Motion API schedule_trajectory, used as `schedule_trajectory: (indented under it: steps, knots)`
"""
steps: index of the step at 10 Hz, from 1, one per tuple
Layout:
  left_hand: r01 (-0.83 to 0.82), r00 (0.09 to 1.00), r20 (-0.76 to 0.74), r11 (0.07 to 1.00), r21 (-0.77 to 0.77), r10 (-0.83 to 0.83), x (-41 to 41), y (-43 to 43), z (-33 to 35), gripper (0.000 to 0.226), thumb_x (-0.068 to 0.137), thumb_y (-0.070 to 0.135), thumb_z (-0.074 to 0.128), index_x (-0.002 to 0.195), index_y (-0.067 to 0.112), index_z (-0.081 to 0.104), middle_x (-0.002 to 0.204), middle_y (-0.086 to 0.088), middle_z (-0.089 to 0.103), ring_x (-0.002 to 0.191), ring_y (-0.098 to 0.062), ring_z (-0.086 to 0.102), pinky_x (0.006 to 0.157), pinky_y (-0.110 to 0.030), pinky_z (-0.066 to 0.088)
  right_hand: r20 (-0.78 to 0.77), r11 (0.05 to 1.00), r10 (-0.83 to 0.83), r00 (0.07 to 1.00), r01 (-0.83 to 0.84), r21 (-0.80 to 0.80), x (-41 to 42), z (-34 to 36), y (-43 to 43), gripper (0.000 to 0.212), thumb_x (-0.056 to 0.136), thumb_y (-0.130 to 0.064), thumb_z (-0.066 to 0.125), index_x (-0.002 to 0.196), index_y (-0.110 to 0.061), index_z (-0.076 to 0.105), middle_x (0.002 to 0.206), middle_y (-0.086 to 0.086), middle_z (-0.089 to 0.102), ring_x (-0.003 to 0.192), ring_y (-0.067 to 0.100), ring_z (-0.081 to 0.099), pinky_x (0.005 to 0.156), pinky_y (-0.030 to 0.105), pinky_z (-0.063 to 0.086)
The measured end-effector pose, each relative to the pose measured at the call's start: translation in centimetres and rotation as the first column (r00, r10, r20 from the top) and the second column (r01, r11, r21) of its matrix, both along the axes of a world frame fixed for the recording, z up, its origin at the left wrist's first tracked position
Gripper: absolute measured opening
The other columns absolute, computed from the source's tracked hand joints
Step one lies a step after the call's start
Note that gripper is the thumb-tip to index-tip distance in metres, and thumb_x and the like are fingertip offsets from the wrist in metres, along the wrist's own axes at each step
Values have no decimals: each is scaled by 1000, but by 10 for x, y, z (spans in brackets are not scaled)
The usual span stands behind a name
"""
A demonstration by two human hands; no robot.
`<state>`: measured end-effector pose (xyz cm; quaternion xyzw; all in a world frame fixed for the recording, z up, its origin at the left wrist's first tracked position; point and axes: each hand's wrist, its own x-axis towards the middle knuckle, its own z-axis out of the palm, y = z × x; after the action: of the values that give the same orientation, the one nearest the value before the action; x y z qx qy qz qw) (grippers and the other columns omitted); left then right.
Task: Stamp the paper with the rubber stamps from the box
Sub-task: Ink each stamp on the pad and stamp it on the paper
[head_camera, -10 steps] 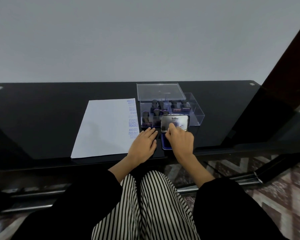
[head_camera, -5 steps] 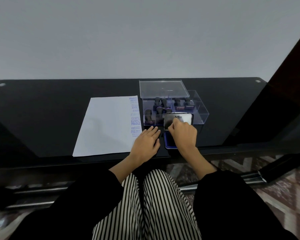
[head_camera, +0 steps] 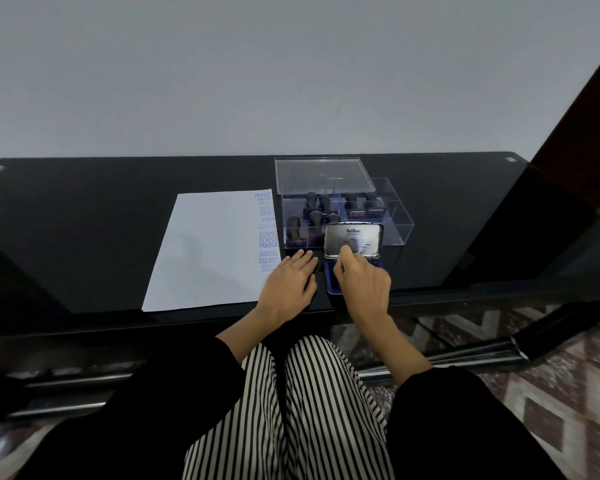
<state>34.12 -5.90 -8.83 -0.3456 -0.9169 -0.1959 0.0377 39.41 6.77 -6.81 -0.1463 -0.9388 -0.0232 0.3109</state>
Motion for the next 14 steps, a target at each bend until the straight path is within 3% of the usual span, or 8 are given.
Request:
schedule_trajectory:
  steps: [2, 4, 5, 6, 9, 11, 12, 14]
  knots:
    - [1, 1000, -4, 1000, -3, -1, 1, 0, 1, 45, 99, 23, 33, 143, 13, 34, 153, -2, 30, 144, -14, 20, 118, -26, 12, 70, 992, 18, 997, -9, -127, -24, 13, 9, 51, 63, -5, 76, 55, -17, 27, 34, -2, 27, 29, 14, 18, 45, 8, -1]
    - [4, 1000, 5, 1000, 10, -4, 0, -1, 1, 45, 99, 23, 34, 143, 13, 34, 153, -2, 30, 145, -15, 20, 118, -26, 12, 148, 986, 69, 987, -45, -163, -39, 10, 22, 26, 93, -14, 42, 68, -11, 42, 58, 8, 49, 52, 23, 43, 41, 23, 13]
    - [4, 1000, 1, 1000, 10, -4, 0, 0, 0, 45, 99, 23, 33, 143, 13, 34, 153, -1, 29, 145, -14, 20, 118, -25, 11, 92, 983, 60, 994, -43, -180, -33, 10, 18, 27, 89, -12, 50, 65, -12, 40, 57, 12, 58, 46, 22, 41, 41, 20, 9]
    - [3, 1000, 0, 1000, 7, -3, -1, -1, 0, 46, 99, 23, 33, 143, 13, 34, 154, -1, 29, 145, -14, 20, 118, -25, 11, 62, 994, 52, 997, -45, -104, -18, 7, 9, 36, 71, -9, 75, 55, -13, 42, 39, 3, 48, 27, 18, 34, 39, 11, 0]
    - [1, 1000, 0, 1000, 5, -1, 0, -1, 0, 46, 99, 24, 32, 144, 13, 33, 154, -1, 29, 145, -13, 19, 118, -25, 11, 11, 1000, 29, 1000, -29, 8, 8, -8, 0, 29, 72, -12, 77, 62, -13, 51, 44, -2, 48, 31, 11, 21, 30, 17, 21]
    - [4, 1000, 3, 1000, 4, -4, 0, -1, 0, 46, 99, 24, 32, 144, 13, 33, 154, -1, 29, 145, -13, 19, 118, -25, 11, 70, 992, 53, 996, -45, -118, -3, 10, 2, 43, 72, -9, 76, 60, -14, 35, 39, 3, 47, 32, 14, 22, 40, 11, 1]
    - [2, 1000, 5, 1000, 3, -2, 1, -1, 1, 46, 99, 24, 33, 144, 13, 33, 154, -1, 29, 145, -14, 20, 118, -25, 11, 210, 983, 20, 977, 19, -185, -22, 17, 12, 23, 94, -14, 46, 72, -12, 38, 59, 10, 55, 50, 23, 42, 40, 24, 18]
    - [0, 1000, 18, 1000, 6, 0, 0, -1, 1, 46, 99, 24, 33, 143, 13, 34, 153, -1, 30, 144, -14, 20, 119, -26, 13, 271, 974, 48, 961, 15, -225, -34, 23, 17, 23, 98, -18, 35, 83, -9, 50, 78, 13, 66, 70, 31, 62, 51, 30, 31]
